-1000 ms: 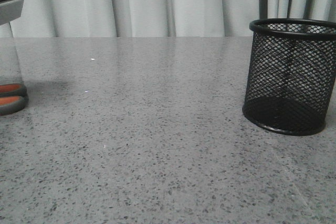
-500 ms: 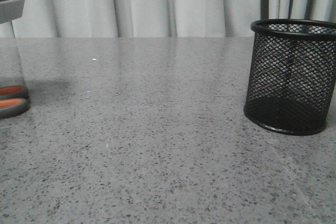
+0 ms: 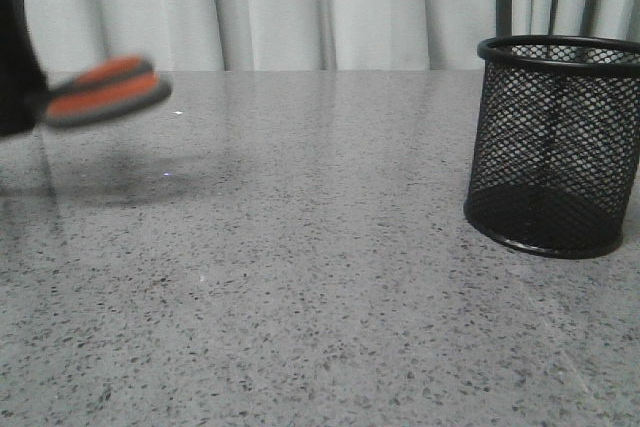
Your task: Put scissors into bucket
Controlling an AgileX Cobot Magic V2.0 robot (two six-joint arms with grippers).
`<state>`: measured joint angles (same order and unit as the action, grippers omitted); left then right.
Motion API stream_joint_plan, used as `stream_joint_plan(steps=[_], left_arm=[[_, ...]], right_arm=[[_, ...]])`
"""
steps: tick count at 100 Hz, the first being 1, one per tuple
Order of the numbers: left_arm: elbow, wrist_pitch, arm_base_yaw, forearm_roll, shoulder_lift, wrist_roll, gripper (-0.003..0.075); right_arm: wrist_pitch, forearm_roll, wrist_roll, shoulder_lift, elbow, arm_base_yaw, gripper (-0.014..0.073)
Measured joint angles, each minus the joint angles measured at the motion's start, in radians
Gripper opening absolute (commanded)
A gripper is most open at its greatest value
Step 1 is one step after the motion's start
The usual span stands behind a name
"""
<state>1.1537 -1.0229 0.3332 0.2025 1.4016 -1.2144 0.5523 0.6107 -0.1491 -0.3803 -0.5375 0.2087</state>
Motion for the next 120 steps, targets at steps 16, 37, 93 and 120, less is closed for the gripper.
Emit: stream_joint_plan(steps=[16, 37, 93, 120], left_arm=[[0.0, 0.092, 0.129, 0.0, -0.162, 0.001, -0.0003], [0.0, 0.176, 0.331, 0.0, -0.309, 0.001, -0.0003], [0.0, 0.299, 0.553, 0.002, -0.306, 0.001, -0.0003], [0.0, 0.304, 0.554, 0.003, -0.306, 0.001, -0.0003]], right_arm=[[0.023, 0.318, -0.189, -0.036, -0.069, 0.034, 0.0392], [0.132, 0.447, -0.246, -0.171, -0.176, 0.038, 0.0432], [0.339, 0.546, -0.342, -0.446, -0.34, 0.038, 0.0432], [0.34, 0.593, -0.379, -0.479, -0.342, 0.038, 0.0432]])
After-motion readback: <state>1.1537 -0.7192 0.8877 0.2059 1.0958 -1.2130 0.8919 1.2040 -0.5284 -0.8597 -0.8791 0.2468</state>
